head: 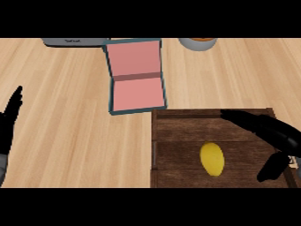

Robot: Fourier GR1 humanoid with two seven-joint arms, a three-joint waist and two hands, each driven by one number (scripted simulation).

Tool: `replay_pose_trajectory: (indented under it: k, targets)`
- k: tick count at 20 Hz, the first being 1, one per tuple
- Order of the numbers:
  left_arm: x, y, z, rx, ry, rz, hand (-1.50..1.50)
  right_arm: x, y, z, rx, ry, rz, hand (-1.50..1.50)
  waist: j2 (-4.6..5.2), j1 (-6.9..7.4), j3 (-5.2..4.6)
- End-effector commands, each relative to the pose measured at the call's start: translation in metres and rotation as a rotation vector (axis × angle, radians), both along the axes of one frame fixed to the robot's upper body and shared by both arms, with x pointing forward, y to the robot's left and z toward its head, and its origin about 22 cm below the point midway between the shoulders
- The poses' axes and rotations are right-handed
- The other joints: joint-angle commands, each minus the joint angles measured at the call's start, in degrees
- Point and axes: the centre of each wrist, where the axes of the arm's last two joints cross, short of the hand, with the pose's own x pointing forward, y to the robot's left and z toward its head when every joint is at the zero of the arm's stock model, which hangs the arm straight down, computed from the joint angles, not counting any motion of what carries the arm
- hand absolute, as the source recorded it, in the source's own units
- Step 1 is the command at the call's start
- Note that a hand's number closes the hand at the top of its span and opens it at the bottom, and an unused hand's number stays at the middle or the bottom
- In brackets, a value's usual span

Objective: Pick the lemon from the tray and place it in the cardboard box

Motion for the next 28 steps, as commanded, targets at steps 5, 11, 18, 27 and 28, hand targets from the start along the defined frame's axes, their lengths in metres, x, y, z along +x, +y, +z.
replay_pose_trajectory:
  k: [5,11,18,27,28]
  targets:
    - [0.005,0.015,0.002,-0.017,0.012,0.004,0.00,-0.005,0.027,-0.003,-0.153,0.031,0.022,-1.50,-0.01,-0.43,0.03]
    - [-0.004,0.000,0.011,-0.001,-0.002,0.020,0.00,0.015,0.049,-0.021,-0.139,0.035,0.014,-1.50,0.01,0.00,0.06]
    - [-0.006,0.017,-0.012,0.002,0.011,0.011,0.00,-0.010,0.060,-0.007,-0.084,0.048,0.045,-1.50,-0.01,-0.37,0.04]
    - [-0.007,-0.004,0.000,-0.001,0.004,0.009,0.00,-0.007,0.077,-0.001,-0.023,0.038,0.107,-1.50,0.00,-0.14,0.05]
    - [-0.004,0.011,0.012,0.000,0.008,0.013,0.00,-0.033,0.070,0.015,-0.038,0.021,0.114,-1.50,-0.07,-0.41,0.04]
